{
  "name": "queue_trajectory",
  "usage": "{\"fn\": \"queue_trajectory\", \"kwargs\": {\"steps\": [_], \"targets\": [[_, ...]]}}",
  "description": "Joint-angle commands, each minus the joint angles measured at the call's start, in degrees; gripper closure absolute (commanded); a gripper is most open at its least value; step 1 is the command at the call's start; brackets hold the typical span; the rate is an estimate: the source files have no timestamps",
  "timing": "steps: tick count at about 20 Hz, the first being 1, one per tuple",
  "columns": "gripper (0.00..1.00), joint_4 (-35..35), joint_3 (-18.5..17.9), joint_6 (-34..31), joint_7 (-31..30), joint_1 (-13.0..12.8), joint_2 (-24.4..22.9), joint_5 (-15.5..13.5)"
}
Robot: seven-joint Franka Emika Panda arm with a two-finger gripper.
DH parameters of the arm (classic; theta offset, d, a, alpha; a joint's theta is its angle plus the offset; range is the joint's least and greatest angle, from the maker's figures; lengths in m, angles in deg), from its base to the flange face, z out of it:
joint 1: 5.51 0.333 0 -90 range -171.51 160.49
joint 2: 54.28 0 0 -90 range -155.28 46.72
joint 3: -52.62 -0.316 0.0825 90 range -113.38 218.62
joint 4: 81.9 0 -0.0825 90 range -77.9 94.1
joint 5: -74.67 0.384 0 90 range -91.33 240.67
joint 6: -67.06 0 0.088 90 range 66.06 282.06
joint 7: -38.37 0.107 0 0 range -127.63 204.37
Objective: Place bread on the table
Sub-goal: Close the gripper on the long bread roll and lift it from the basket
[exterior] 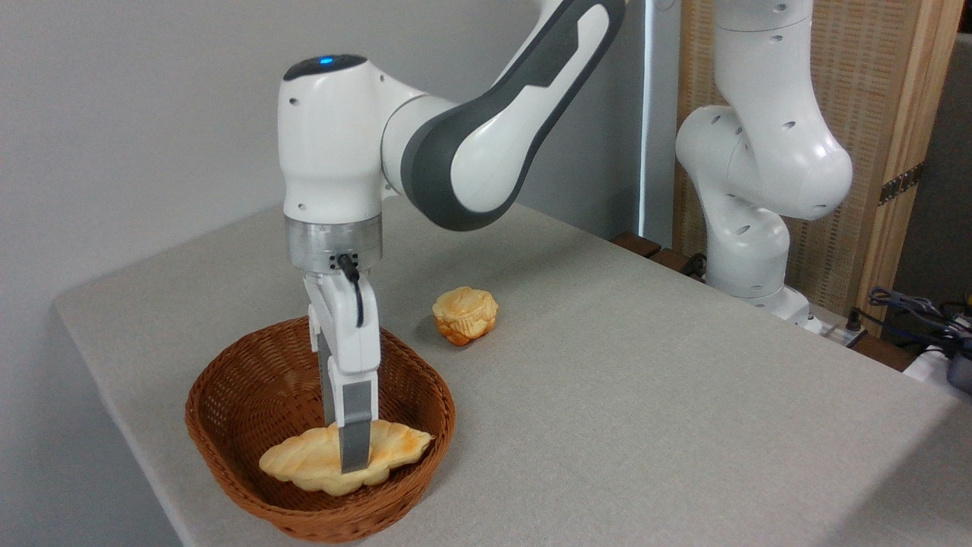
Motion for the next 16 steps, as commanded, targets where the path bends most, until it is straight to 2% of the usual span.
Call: {"fn": "queue_trajectory", "kwargs": {"steps": [1,3,4,6,7,8,16], "targets": [[0.00,-0.50,-0.03,2.04,5.44,-0.11,1.86,1.22],[0.00,-0.50,-0.03,2.04,7.12,-0.11,2.12,1.22],[0.05,-0.42,-0.03,2.04,7.30,-0.11,2.21,1.31],[0.48,-0.42,-0.03,2.04,9.58,-0.11,2.21,1.31],[0.65,-0.42,-0.03,2.04,10.46,-0.11,2.30,1.22],[0.74,-0.42,-0.03,2.04,10.99,-0.03,2.30,1.22],[0.75,-0.50,-0.03,2.04,11.17,-0.03,2.30,1.13]]}}
